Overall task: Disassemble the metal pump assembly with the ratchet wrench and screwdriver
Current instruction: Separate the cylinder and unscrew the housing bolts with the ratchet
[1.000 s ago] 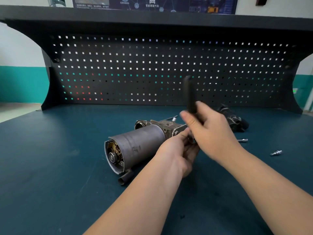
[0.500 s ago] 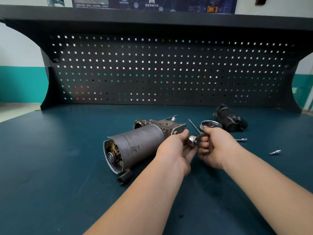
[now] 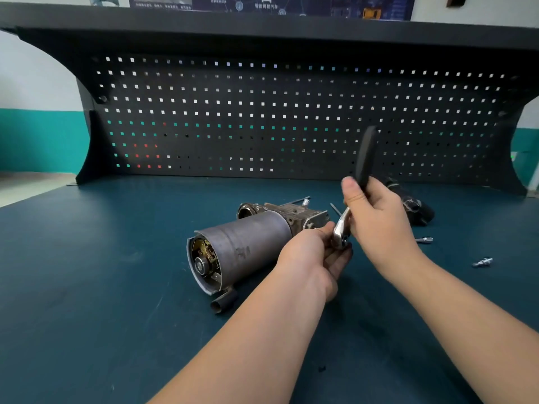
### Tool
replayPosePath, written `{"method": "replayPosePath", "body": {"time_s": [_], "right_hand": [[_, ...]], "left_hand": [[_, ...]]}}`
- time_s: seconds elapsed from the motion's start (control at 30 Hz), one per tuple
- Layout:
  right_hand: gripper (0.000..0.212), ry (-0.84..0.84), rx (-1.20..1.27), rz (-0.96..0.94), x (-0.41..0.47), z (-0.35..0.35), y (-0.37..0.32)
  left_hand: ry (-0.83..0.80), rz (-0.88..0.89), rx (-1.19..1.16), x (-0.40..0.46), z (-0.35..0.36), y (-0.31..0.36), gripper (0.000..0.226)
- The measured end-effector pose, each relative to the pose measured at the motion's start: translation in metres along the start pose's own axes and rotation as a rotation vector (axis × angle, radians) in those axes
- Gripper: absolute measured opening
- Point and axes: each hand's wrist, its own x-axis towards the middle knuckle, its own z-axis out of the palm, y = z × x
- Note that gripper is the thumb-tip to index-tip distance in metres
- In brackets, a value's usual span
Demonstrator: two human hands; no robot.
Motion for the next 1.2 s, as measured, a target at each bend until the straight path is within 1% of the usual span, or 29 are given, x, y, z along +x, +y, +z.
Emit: {"method": "replayPosePath", "body": {"time_s": [0.07,0.13,0.17,0.2,0.23,0.27,0.3,0.33,0.4,0.47,0.5,0.53,0.57,0.6,0.63,0.67,0.7,0.73,0.77,0.83,0.87,0.9,0.93,0.97,1.0,1.03,1.07,1.13,1.2], "right_hand": [[0.034,0.108,0.203,0.344,0.003,0.001,0.001],[0.035,0.143,0.464,0.753,0.003,-0.001,0.006],[0.036,0.138,0.564,0.912,0.001,-0.002,0.008],[0.037,0.132,0.626,1.005,-0.002,-0.001,0.010],[0.038,0.136,0.652,1.032,-0.003,0.000,0.012],[0.038,0.152,0.641,1.002,-0.003,0.002,0.013],[0.038,0.180,0.599,0.924,-0.002,0.004,0.013],[0.038,0.206,0.536,0.794,0.001,0.005,0.013],[0.037,0.204,0.319,0.426,0.003,0.005,0.010],[0.029,0.096,0.047,-0.002,0.001,0.001,0.007],[0.025,0.003,-0.066,-0.175,-0.002,-0.001,0.005],[0.024,-0.088,-0.168,-0.304,-0.004,-0.002,0.003],[0.027,-0.150,-0.254,-0.389,-0.006,-0.003,0.003],[0.029,-0.175,-0.301,-0.424,-0.007,-0.002,0.002],[0.027,-0.167,-0.302,-0.419,-0.008,-0.001,0.002],[0.024,-0.135,-0.267,-0.380,-0.007,0.000,0.002],[0.024,-0.076,-0.210,-0.308,-0.007,0.002,0.002],[0.026,0.001,-0.150,-0.195,-0.006,0.003,0.002],[0.029,0.077,-0.070,-0.034,-0.003,0.004,0.002],[0.035,0.189,0.232,0.422,0.003,0.002,0.007],[0.036,0.200,0.414,0.663,0.004,0.001,0.009],[0.036,0.186,0.581,0.863,0.003,0.000,0.011],[0.036,0.173,0.705,0.979,0.001,-0.001,0.013],[0.036,0.171,0.766,1.017,0.000,0.000,0.015],[0.036,0.177,0.766,0.988,0.000,0.001,0.015],[0.036,0.191,0.713,0.896,0.001,0.002,0.014],[0.036,0.204,0.611,0.746,0.002,0.004,0.013],[0.033,0.173,0.279,0.329,0.001,0.003,0.008],[0.027,0.053,-0.062,-0.091,-0.003,0.001,0.002]], "left_hand": [[-0.009,0.008,0.018,0.000,-0.001,0.000,0.012],[-0.007,0.002,0.048,0.001,-0.001,0.000,0.014],[0.006,-0.002,0.065,0.002,-0.001,-0.001,0.015],[0.020,-0.007,0.078,0.003,-0.002,-0.001,0.016],[0.031,-0.014,0.085,0.004,-0.001,-0.001,0.014],[0.037,-0.022,0.084,0.003,-0.001,-0.001,0.012],[0.039,-0.031,0.077,0.003,0.000,-0.001,0.011],[0.042,-0.036,0.069,0.002,0.000,-0.002,0.011],[0.050,-0.037,0.051,0.003,0.001,-0.003,0.013],[0.060,-0.034,0.034,0.003,0.001,-0.003,0.015],[0.051,-0.037,0.029,0.003,0.002,-0.003,0.016],[0.038,-0.043,0.021,0.002,0.002,-0.002,0.020],[0.033,-0.052,0.012,0.001,0.003,0.000,0.025],[0.034,-0.054,0.005,0.001,0.003,0.001,0.027],[0.034,-0.048,0.006,0.004,0.002,0.001,0.022],[0.032,-0.042,0.009,0.004,0.001,0.001,0.015],[0.028,-0.038,0.016,0.003,0.000,0.001,0.016],[0.029,-0.031,0.027,0.002,0.000,0.001,0.019],[0.038,-0.017,0.038,0.004,-0.001,0.000,0.020],[0.047,0.005,0.055,0.005,-0.002,0.000,0.019],[0.050,0.015,0.055,0.005,-0.002,0.000,0.019],[0.051,0.021,0.057,0.005,-0.002,-0.001,0.018],[0.055,0.021,0.057,0.006,-0.002,-0.001,0.018],[0.063,0.015,0.058,0.007,-0.002,-0.001,0.017],[0.068,0.006,0.060,0.007,-0.001,-0.001,0.015],[0.071,-0.002,0.068,0.006,0.000,-0.001,0.013],[0.068,-0.011,0.080,0.006,0.000,-0.002,0.012],[0.063,-0.026,0.102,0.004,0.002,-0.003,0.015],[0.051,-0.036,0.106,0.003,0.002,-0.004,0.017]]}}
